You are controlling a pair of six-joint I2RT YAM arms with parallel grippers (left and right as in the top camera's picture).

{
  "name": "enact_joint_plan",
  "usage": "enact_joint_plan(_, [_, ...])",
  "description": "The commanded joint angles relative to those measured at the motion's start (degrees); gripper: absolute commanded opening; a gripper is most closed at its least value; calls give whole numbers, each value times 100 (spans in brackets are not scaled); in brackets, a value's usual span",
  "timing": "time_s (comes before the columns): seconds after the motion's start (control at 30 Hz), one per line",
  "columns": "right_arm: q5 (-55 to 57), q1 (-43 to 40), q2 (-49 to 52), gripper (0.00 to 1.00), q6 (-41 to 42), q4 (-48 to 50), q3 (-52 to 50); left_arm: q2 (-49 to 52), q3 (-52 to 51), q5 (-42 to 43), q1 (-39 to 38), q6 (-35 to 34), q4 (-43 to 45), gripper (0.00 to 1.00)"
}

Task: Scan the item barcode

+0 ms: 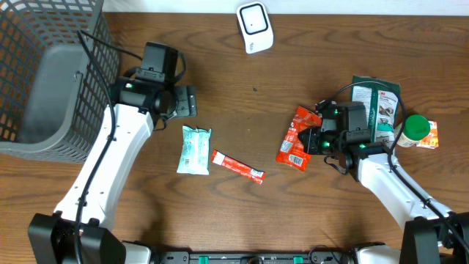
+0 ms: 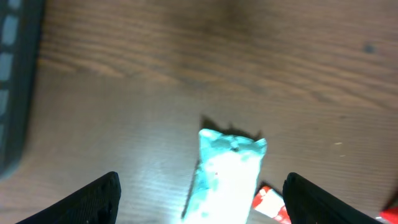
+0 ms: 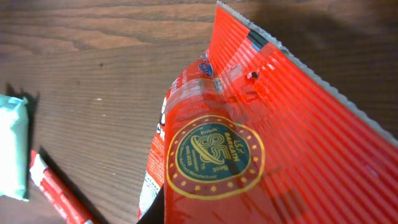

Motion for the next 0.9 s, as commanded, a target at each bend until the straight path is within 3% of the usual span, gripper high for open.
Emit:
enact_joint_plan(0.0, [400,142,-61,1,-136,-11,105,63,-105,-181,48,-68,-55,84])
enact_joint_plan(0.37, [-4,138,-201,1,-634,-328,413,63,-105,-181,48,-68,-55,85])
enact_joint_plan(0.6, [190,214,-442,1,-1078,-1840,1915,63,-105,-181,48,-68,-57,85])
enact_joint_plan(0.87, [1591,992,-409,1,-1628,-3176,4107,63,-105,-181,48,-68,-57,85])
